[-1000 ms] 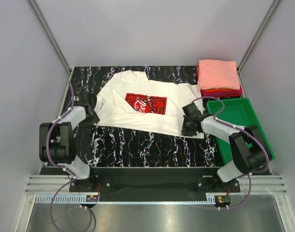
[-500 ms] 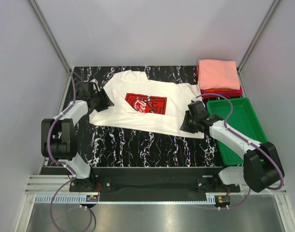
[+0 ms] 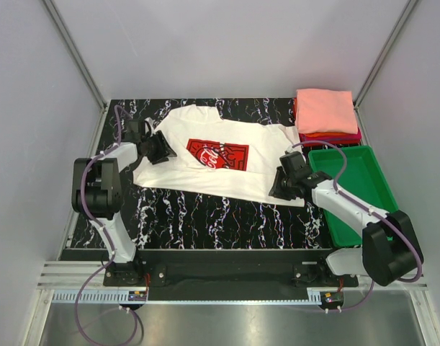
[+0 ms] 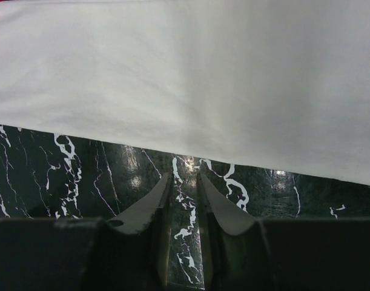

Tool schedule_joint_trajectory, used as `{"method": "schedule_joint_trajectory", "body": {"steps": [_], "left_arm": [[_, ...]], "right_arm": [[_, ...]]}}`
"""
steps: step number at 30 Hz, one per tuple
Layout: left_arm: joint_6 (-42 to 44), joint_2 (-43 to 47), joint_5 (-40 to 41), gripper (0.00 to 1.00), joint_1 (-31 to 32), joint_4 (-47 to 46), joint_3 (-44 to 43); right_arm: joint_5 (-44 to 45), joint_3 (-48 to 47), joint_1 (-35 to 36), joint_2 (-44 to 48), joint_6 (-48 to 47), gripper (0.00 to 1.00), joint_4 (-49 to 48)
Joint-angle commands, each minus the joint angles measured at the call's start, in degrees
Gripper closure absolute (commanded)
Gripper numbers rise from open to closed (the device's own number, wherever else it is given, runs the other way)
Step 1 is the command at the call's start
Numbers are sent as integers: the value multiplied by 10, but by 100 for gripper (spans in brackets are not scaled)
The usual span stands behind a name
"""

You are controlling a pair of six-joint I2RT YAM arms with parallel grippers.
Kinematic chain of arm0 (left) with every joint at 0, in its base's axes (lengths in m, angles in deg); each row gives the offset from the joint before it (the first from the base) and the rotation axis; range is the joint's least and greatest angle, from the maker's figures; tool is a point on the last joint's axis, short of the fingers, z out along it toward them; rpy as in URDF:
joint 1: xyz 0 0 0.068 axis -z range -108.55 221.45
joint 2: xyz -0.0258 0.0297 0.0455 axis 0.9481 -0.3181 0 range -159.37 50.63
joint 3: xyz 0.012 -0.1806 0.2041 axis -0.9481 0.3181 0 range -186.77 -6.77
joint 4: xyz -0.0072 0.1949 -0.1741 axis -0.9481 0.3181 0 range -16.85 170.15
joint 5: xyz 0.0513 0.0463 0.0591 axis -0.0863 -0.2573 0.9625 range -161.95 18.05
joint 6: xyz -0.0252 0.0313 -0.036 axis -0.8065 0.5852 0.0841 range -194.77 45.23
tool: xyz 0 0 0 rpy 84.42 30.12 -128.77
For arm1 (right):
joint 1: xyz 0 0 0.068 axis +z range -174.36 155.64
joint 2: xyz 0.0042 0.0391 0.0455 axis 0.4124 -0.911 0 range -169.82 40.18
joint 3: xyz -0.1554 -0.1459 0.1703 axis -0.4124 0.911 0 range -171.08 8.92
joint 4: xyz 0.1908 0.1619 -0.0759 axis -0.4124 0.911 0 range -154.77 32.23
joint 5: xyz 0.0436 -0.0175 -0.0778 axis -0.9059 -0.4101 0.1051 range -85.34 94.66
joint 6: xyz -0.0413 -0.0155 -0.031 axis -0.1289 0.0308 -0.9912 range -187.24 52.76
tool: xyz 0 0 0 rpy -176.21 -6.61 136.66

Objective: Fold and stack the t-shirts
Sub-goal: Fold the tshirt

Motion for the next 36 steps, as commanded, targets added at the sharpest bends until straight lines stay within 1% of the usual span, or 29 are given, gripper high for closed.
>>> {"method": "schedule_joint_trajectory", "body": {"steps": [1, 7, 15, 17, 21, 29, 30, 32, 35, 36], "left_arm": [[1, -22, -4, 52, 9, -20, -20], [-2, -31, 8, 54, 17, -19, -18], [-4, -49, 6, 60, 24, -19, -27], [-8, -48, 24, 63, 26, -6, -23], [-8, -44, 54, 65, 31, 4, -22], [1, -57, 25, 73, 35, 3, -41], [1, -61, 19, 75, 39, 3, -47], [0, -65, 10, 81, 40, 3, -53], [-4, -67, 8, 93, 46, 3, -65], [-5, -69, 8, 98, 48, 3, -70]], "right_arm": [[10, -15, 6, -8, 0, 71, 2], [11, -19, 5, -14, -1, 71, 1], [15, -14, 5, -11, -3, 71, 2], [16, -12, 5, -9, -3, 71, 1], [17, -12, 6, -11, -3, 71, 2], [18, -11, 5, -9, -6, 71, 2], [18, -11, 5, -9, -7, 70, 2], [19, -12, 5, -9, -8, 71, 2], [19, -15, 5, -11, -9, 70, 2], [21, -15, 5, -12, -10, 70, 2]]}}
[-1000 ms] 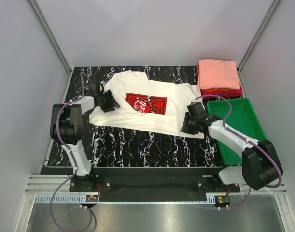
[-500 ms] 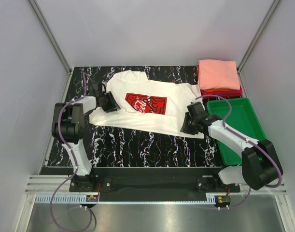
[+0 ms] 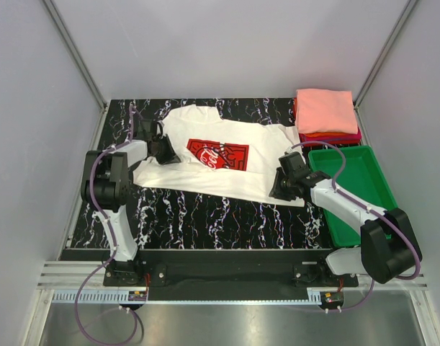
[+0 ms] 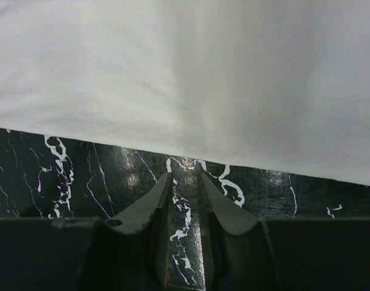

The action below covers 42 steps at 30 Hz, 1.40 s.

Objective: Fold and stack the t-shirts
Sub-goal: Fold the tshirt

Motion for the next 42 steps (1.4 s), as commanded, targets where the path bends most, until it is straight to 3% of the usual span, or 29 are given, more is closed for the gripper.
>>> {"method": "schedule_joint_trajectory", "body": {"steps": [1, 9, 16, 23, 28, 31, 35, 42], "left_arm": [[0, -4, -16, 100, 9, -11, -34], [-4, -28, -23, 99, 19, -21, -82], [-38, -89, -89, 96, 33, -55, -172], [-40, -103, -196, 77, 43, -75, -257], [-4, -49, -137, 72, 22, 4, -225], [6, -1, -66, 71, -4, 20, -140], [9, 11, -44, 72, -25, 25, -86], [6, -39, -63, 74, 16, 22, -125]], "right_arm": [[18, -15, 5, 2, -9, 70, -1], [15, -16, 5, 2, -8, 70, 1], [21, -21, 6, 20, -11, 70, 18], [30, -29, 6, 27, -10, 70, 30], [30, -32, 5, 20, -4, 70, 29], [24, -41, 6, 9, -6, 69, 29], [10, -51, 5, 2, -4, 69, 28], [2, -46, 5, 15, -4, 69, 28]]}}
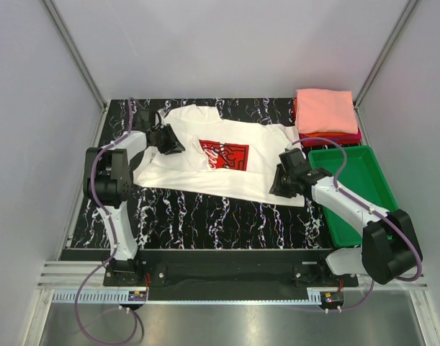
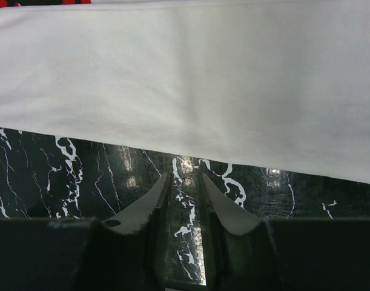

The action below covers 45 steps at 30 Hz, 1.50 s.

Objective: Fold and stack the t-shirts
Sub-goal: Fold the tshirt

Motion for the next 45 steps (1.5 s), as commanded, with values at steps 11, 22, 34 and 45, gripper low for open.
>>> {"method": "schedule_joint_trajectory", "body": {"steps": [11, 22, 34, 45], "left_arm": [[-44, -134, -27, 75, 78, -15, -173], [-70, -92, -169, 71, 105, -244, -116], [-7, 29, -17, 72, -18, -34, 13], [23, 49, 137, 69, -82, 79, 94]], "right_arm": [[4, -7, 5, 41, 0, 69, -1], [4, -5, 5, 45, 5, 69, -2], [-7, -13, 5, 41, -5, 69, -2], [5, -9, 5, 75, -17, 68, 30]]}}
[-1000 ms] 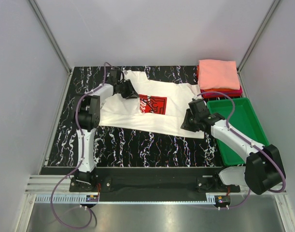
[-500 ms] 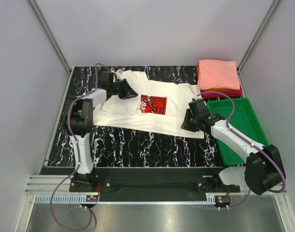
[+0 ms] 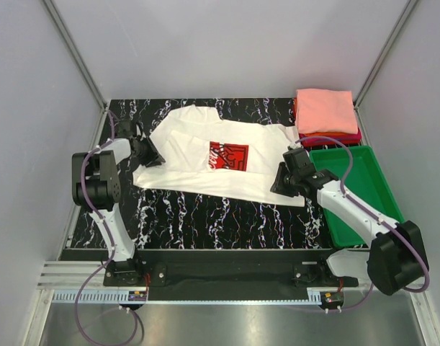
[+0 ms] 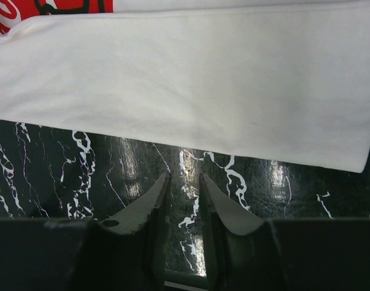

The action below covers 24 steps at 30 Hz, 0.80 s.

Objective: Fold and stack the t-shirts
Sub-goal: Fold the tshirt

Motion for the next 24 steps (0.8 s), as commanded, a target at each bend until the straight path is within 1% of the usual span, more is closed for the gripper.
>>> {"method": "schedule_joint_trajectory", "body": {"steps": [1, 6, 8, 10, 13, 16, 20, 21, 23, 24], "left_arm": [[21, 35, 80, 69, -20, 55, 29], [24, 32, 109, 68, -52, 134, 32], [22, 57, 123, 68, -66, 136, 68], [18, 88, 159, 68, -73, 129, 111], [25, 102, 143, 67, -97, 120, 137], [34, 132, 123, 66, -100, 135, 123], [32, 212, 96, 58, -99, 138, 86], [36, 224, 87, 55, -99, 138, 73], [44, 236, 76, 47, -99, 130, 25], [49, 231, 63, 46, -99, 124, -9]], "right_arm": [[18, -10, 5, 44, -15, 68, 41], [31, -16, 4, 73, -17, 67, 60], [31, -21, 4, 79, -14, 67, 65], [31, -25, 4, 83, -7, 67, 65], [21, -33, 4, 82, -6, 67, 65], [21, -38, 4, 76, -7, 66, 65], [38, -80, -2, 41, -13, 65, 59], [33, -111, -20, 27, -18, 65, 57], [20, -147, -43, -24, -39, 64, 47], [6, -190, -59, -65, -57, 65, 44]]}}
